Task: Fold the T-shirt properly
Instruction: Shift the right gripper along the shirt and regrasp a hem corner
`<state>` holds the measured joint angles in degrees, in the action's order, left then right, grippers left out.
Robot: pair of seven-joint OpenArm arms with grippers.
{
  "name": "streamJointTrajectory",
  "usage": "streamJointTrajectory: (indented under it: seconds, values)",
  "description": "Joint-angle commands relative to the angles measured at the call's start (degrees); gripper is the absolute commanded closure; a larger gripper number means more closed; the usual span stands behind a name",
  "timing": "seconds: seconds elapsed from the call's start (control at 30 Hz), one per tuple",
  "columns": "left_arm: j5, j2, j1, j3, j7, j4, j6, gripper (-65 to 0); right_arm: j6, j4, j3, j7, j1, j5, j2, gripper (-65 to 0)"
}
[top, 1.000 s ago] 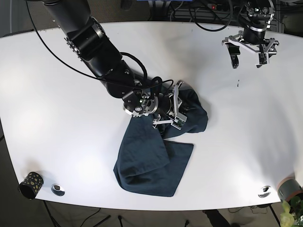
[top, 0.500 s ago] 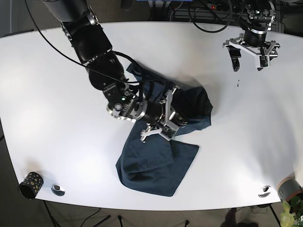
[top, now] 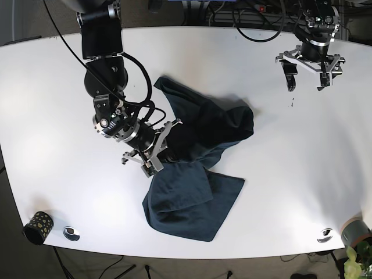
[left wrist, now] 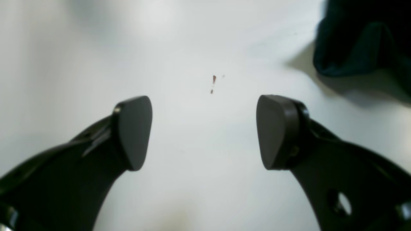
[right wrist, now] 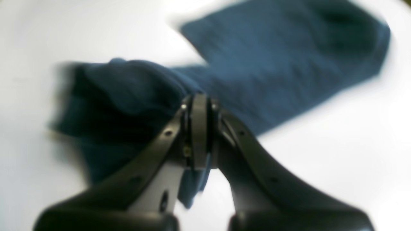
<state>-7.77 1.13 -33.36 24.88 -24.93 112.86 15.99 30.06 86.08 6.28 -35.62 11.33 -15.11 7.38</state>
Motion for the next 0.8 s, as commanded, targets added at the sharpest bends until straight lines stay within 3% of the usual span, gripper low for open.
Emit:
streamJointTrajectory:
  seconds: [0.0, 0.1, 0.17, 0.3, 0.43, 0.53, 0.77]
  values:
    - [-0.4, -0.9, 1.5, 0.0, -1.4, 1.0, 0.0, -47.1, 0.66, -1.6, -0.4, 2.0, 2.5, -1.2, -0.3, 0.0]
    - [-0.4, -0.9, 2.9, 0.2, -4.9, 1.0, 0.0, -47.1, 0.66, -4.8, -0.3, 2.0, 3.2, -1.3, -0.2, -1.1]
    - [-0.4, -0.9, 3.1, 0.2, -6.2, 1.0, 0.0, -47.1, 0.66, -5.8, -0.3, 2.1, 3.3, -1.3, -0.2, -6.0]
    - [-0.4, -0.9, 3.7, 0.2, -6.7, 1.0, 0.0, -47.1, 0.75, -4.7, -0.3, 2.1, 2.7, -1.4, -0.2, -25.7]
    - [-0.4, -0.9, 4.2, 0.3, -7.0, 1.0, 0.0, -47.1, 0.75, 0.8, -0.2, 2.0, 0.5, -1.4, -0.3, -39.2]
    - [-0.4, -0.9, 4.3, 0.3, -7.0, 1.0, 0.0, -47.1, 0.75, 4.9, -0.1, 1.8, -1.0, -1.4, -0.3, -43.8]
    - [-0.4, -0.9, 4.3, 0.3, -7.0, 1.0, 0.0, -47.1, 0.75, 8.3, 5.6, 1.7, -2.3, -1.4, 0.8, -44.2]
